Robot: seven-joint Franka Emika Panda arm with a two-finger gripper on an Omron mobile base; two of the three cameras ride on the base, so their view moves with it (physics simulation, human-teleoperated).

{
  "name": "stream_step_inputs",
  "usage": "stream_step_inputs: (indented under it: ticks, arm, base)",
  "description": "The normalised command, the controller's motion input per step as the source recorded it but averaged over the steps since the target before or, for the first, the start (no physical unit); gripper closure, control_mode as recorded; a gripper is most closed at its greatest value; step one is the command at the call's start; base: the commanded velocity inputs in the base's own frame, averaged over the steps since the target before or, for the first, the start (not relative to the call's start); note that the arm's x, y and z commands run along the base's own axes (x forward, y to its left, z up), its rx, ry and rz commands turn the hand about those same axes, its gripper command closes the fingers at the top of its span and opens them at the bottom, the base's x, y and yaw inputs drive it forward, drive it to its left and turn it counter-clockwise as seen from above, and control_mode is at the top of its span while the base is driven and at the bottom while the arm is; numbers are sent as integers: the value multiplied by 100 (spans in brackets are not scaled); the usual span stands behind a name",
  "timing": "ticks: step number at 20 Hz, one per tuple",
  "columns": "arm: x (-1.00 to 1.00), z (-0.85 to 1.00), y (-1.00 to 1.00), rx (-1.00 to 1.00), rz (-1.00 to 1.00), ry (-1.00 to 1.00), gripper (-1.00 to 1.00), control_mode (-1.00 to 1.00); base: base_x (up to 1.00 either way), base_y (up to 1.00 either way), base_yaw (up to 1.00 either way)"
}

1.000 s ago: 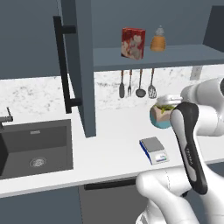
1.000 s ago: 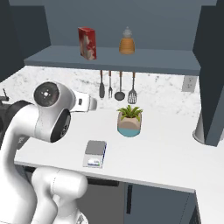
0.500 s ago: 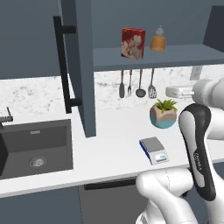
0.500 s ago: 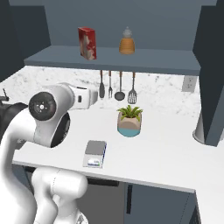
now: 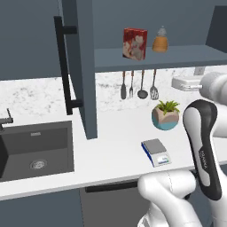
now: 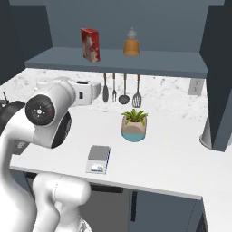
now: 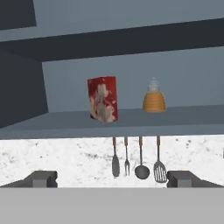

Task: Pick the cereal and place it on the digital scale for weighing, and close the cabinet.

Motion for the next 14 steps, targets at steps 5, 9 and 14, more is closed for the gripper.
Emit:
stream_step_inputs:
  ticks: [5, 9, 14]
  arm:
    - [0, 38, -2, 0, 1, 3, -100, -100]
    - [0, 21, 0, 0, 2, 0, -100, -100]
    - [3, 25, 0, 0, 4, 0, -100, -100]
  base:
    - [0, 0, 0]
    - [0, 0, 0]
    - [0, 0, 0]
